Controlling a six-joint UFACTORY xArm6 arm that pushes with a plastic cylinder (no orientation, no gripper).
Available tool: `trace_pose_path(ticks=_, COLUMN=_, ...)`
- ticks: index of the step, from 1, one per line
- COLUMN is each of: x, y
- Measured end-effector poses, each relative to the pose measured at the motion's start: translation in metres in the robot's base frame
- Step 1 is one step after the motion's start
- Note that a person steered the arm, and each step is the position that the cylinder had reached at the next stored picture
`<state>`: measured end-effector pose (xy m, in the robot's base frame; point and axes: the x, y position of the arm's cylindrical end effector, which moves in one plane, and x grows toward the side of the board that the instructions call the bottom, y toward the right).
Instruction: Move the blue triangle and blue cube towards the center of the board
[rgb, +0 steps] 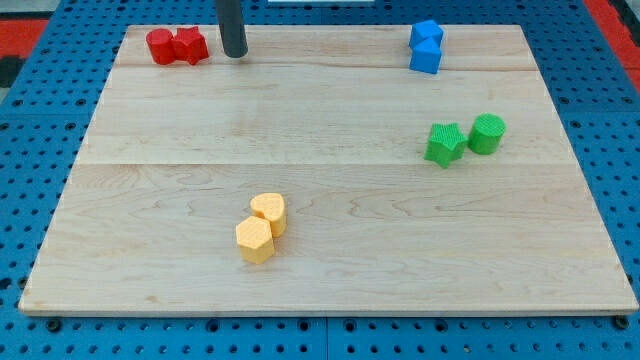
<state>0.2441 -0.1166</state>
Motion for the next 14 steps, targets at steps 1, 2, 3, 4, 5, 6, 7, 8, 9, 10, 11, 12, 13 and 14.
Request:
trace_pose_path(ticks=1, x=0.0, y=0.001)
trace_pose_path(ticks=2, x=0.0, y=0.001)
trace_pose_path(ticks=3, x=0.001, y=0.038)
trace_pose_path(ticks=4, x=-0.009, y=0.118)
trace_pose_path(ticks=5, x=-0.035, y=0.153)
trace_pose_path(ticks=6, x=-0.052, y=0.169)
trace_pose_path(ticks=7, x=-0.052, y=0.236)
trace_pose_path(ticks=8, x=-0.052, y=0.27)
trace_pose_path(ticks=9, x=-0.027, y=0.3)
trace_pose_path(ticks=10, x=-0.001, y=0.298)
trace_pose_path(ticks=11, x=0.0, y=0.324)
trace_pose_path(ticks=12, x=-0.002, y=0.364)
trace_pose_path(ticks=13, x=0.017, y=0.354)
trace_pose_path(ticks=14, x=0.019, y=0.308)
